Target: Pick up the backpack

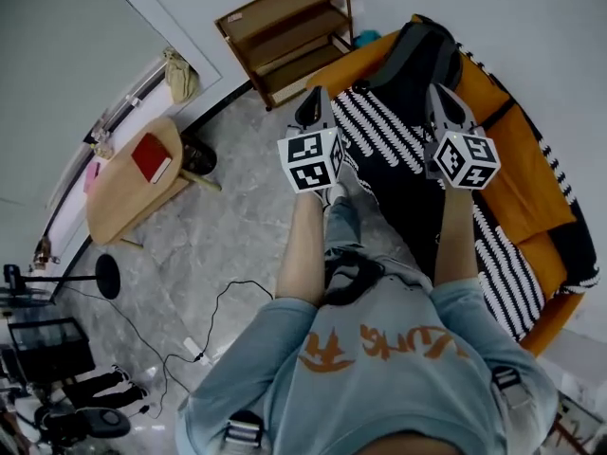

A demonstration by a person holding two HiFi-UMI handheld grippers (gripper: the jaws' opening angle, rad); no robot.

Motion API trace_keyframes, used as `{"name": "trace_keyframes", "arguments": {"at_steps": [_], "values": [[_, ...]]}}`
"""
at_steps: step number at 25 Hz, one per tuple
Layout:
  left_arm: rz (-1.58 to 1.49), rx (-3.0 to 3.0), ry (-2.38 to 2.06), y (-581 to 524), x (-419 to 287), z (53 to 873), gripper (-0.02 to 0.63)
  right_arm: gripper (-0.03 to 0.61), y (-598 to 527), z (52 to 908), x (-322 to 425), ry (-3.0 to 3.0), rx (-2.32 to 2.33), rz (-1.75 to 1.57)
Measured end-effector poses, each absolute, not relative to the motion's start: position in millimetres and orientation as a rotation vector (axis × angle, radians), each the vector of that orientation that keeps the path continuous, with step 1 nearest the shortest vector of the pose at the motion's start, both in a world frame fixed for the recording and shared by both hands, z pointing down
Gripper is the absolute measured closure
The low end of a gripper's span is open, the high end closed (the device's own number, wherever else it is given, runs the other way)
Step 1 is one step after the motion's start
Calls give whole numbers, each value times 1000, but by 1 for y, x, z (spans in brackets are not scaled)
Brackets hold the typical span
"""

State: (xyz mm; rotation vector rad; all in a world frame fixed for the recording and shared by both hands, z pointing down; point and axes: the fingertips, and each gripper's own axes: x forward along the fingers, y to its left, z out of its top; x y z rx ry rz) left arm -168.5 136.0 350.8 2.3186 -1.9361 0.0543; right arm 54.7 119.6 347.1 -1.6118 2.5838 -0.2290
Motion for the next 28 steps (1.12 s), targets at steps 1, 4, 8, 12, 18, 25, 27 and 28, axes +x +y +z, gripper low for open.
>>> {"name": "trace_keyframes", "arguments": {"at_steps": [1,4,8,12,18,25,27,28], "values": [[86,2320,-1927,125,-170,358,592,581,108,357,55,2581,-1629,-259],[150,2312,-1886,86,-177,378,592,581,70,383,56,2544,-1680,-356],[206,2287,-1821,29,-193,401,592,581,19,412,42,2522,-1725,-467],[258,2264,-1750,-28,-203,429,592,581,-30,440,31,2511,-1765,-561],[288,2235,-1658,-107,-216,461,592,581,-106,461,5,2540,-1819,-617],[233,2237,-1544,-160,-219,479,592,581,-161,463,-27,2604,-1847,-600],[231,2241,-1517,-169,-218,483,592,581,-167,465,-30,2608,-1864,-607],[231,2242,-1506,-172,-217,484,592,581,-169,466,-29,2608,-1873,-613]]}}
